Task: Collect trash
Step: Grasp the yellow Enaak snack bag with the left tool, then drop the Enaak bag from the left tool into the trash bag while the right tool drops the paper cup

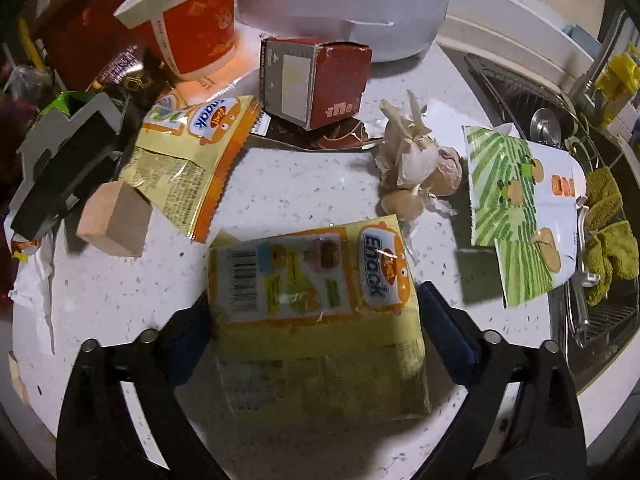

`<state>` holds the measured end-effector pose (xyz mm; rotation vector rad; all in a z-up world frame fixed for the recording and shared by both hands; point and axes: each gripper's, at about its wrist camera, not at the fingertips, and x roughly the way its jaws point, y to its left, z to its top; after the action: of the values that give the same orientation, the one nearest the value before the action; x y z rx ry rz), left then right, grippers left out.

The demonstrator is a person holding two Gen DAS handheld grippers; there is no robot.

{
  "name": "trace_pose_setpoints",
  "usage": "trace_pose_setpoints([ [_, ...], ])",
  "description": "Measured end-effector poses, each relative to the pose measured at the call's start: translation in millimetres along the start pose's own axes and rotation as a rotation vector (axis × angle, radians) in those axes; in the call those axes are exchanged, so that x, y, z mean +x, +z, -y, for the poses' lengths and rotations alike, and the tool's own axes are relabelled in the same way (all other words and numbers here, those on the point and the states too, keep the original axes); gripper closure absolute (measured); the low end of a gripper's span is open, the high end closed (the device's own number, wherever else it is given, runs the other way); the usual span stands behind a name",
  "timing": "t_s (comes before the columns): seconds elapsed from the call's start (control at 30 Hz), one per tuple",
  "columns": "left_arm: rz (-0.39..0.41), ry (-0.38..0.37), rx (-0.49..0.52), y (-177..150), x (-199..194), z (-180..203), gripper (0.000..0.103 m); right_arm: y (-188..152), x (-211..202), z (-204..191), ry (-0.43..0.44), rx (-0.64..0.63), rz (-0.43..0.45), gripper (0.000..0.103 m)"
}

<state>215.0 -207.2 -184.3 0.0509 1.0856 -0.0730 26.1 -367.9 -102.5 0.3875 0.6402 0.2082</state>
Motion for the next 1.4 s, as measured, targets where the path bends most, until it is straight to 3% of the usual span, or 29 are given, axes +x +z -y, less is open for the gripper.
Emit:
trace_pose_setpoints([
  [0.07, 0.025, -0.025, 0.018, -7.2, -9.2, -5.6, 0.030, 0.6, 0.1, 0.8, 0.013, 0.003, -0.002, 0.024],
  [0.3, 0.111, -0.172, -0.004, -45.7, -66.3, -64.0, 0.031, -0.1, 2.7, -4.8, 0.049, 0.003, -0.009, 0.024],
  [0.47, 0.151, -0.305, 0.028, -92.9, -131.5, -120.5, 0.031, -9.1, 1.4, -36.6, 0.125, -0.059, -0.044, 0.024],
  [0.6, 0.103, -0.372, 0.039, -153.9, -163.2, -161.0, 0.031, -32.7, -2.5, -73.1, 0.223, -0.135, -0.132, 0.024],
  [0.67, 0.047, -0.358, 0.026, -184.0, -161.6, -178.1, 0.031, -54.8, -1.5, -92.0, 0.265, -0.175, -0.210, 0.024],
  [0.83, -0.192, -0.292, -0.067, -271.3, -102.7, -216.0, 0.031, -124.1, 22.6, -114.8, 0.289, -0.184, -0.430, 0.024],
  [0.97, -0.328, -0.273, -0.112, -328.0, -28.9, -233.5, 0.031, -196.5, 68.5, -110.0, 0.218, -0.167, -0.596, 0.024],
  [1.1, -0.448, -0.222, -0.112, -374.1, 56.9, -237.8, 0.031, -280.3, 134.9, -80.1, 0.100, -0.113, -0.757, 0.024],
  [1.23, -0.565, -0.171, -0.093, -398.2, 130.9, -234.7, 0.026, -336.0, 181.7, -60.0, -0.012, -0.105, -0.821, 0.022],
  [1.33, -0.666, -0.140, -0.077, -412.0, 163.4, -239.8, 0.024, -361.2, 208.2, -43.6, -0.099, -0.064, -0.854, 0.019],
  [1.4, -0.677, -0.146, -0.087, -413.3, 166.3, -244.9, 0.022, -368.2, 220.3, -33.2, -0.150, -0.053, -0.868, 0.018],
])
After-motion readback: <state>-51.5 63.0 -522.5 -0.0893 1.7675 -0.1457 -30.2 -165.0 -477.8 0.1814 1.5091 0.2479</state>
